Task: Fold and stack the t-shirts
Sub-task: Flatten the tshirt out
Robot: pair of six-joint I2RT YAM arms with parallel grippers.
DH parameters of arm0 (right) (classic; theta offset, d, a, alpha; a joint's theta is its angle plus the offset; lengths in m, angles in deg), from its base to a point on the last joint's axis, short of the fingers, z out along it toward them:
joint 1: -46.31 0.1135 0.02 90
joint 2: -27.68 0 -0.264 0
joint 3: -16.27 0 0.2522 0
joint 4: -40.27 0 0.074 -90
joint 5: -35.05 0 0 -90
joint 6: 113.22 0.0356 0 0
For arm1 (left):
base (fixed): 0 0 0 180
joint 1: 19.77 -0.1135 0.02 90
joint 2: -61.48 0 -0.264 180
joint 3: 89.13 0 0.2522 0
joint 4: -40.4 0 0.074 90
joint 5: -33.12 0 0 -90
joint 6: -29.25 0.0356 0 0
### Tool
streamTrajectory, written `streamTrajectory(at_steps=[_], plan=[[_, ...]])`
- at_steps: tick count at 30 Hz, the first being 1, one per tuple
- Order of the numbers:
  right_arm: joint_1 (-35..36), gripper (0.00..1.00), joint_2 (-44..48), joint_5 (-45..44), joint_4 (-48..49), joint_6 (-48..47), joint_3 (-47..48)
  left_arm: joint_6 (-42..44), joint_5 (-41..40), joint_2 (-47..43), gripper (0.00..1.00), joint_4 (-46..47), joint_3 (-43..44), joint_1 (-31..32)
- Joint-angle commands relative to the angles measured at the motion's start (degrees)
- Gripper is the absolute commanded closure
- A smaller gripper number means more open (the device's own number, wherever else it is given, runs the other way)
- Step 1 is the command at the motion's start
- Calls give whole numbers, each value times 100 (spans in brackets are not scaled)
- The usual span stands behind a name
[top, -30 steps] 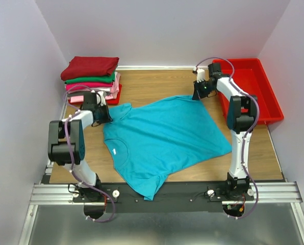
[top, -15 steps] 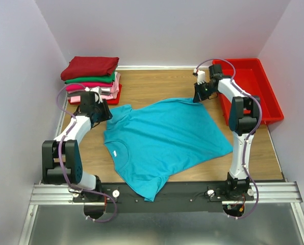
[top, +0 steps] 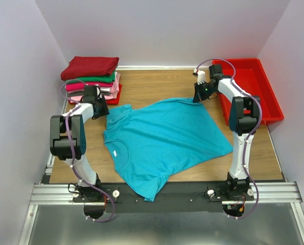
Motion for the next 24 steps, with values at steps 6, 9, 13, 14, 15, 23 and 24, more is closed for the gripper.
streamTrajectory(at_steps=[6,9,13,14,15,23,24], plan=[[-20,100,11,237,-32,45,-45,358,-339,794,54,-14,731,-25],[-12,100,20,211,-41,37,-36,376,-331,900,57,-23,775,-25],[-12,100,11,228,-32,54,-45,394,-243,961,62,-23,793,-33],[-12,100,2,228,-32,63,-45,403,-217,970,64,-14,793,-25],[-20,100,2,219,-41,63,-45,394,-173,970,68,-23,793,-25],[-20,100,46,184,-41,63,-45,473,223,900,81,30,696,10],[-20,100,55,184,-32,72,-45,473,258,917,81,39,679,28]])
